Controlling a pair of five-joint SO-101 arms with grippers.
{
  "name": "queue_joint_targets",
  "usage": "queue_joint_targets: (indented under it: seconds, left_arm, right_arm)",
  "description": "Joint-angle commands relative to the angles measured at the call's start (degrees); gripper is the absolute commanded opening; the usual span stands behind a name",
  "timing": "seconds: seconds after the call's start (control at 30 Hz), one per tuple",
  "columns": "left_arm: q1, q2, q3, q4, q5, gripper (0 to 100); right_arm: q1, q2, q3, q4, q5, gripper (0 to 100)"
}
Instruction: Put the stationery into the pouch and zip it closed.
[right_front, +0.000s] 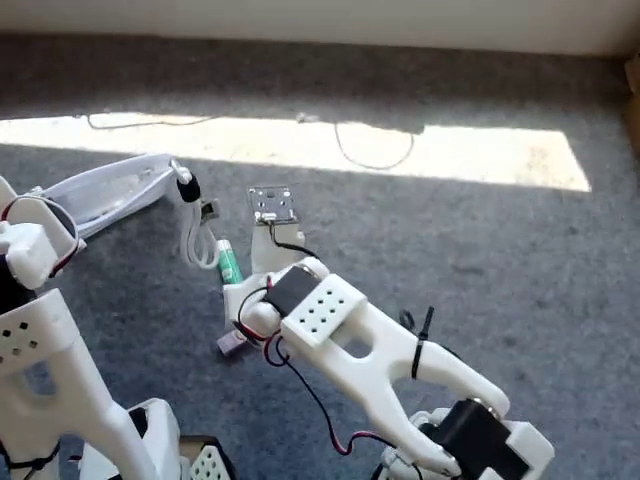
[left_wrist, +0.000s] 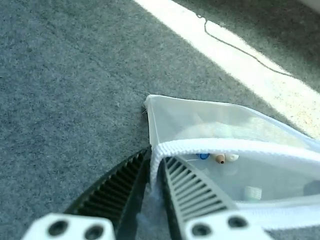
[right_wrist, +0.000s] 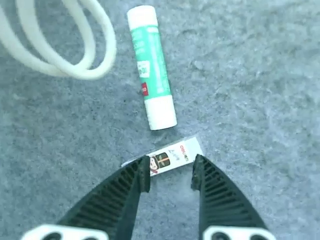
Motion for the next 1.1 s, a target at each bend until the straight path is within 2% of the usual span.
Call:
queue_joint_targets:
  seconds: [0.0, 0.33, 1.07]
  left_arm:
    - [-0.6, -0.6, -2.0, -1.7, 0.4, 1]
    - [-0.8, -0.6, -1.3, -2.7, 0.4, 1]
    - [-0.6, -0.6, -1.3, -2.5, 0.4, 1]
  right_arm:
    - [-0.6, 2.2, -5.2, 0.2, -3.6, 13.9]
    - [-0.7, 9.5, -8.0, 0.3, -6.3, 13.9]
    - [-1.5, 21.0, -12.4, 0.5, -6.1, 13.9]
